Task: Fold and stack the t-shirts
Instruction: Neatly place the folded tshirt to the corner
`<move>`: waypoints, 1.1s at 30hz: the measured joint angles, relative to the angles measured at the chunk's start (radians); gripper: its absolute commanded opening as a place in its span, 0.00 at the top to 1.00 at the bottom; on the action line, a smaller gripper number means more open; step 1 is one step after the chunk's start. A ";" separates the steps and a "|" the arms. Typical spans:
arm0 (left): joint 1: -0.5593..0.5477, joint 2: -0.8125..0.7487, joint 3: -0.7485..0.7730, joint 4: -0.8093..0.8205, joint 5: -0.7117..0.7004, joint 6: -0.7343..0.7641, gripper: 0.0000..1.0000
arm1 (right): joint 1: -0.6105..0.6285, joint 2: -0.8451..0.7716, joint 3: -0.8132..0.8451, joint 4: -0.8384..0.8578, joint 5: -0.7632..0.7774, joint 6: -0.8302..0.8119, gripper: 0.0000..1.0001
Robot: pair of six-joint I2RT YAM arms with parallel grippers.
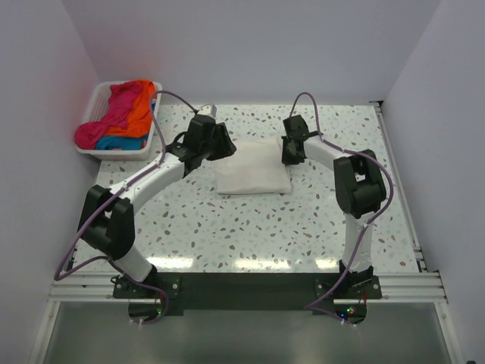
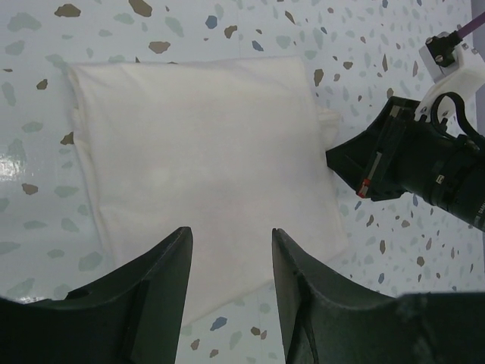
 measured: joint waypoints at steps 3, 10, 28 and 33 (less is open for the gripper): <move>0.000 -0.001 -0.014 -0.002 0.000 0.000 0.49 | -0.002 0.000 -0.001 0.000 0.000 0.010 0.77; 0.000 -0.002 -0.028 -0.005 0.003 0.000 0.49 | -0.029 -0.048 -0.066 0.014 0.001 0.026 0.37; 0.000 -0.002 -0.040 -0.005 0.008 0.000 0.48 | -0.034 -0.030 -0.044 0.110 -0.126 0.024 0.33; 0.000 -0.002 -0.040 -0.005 0.009 0.000 0.49 | -0.015 0.034 0.027 0.102 -0.106 0.012 0.52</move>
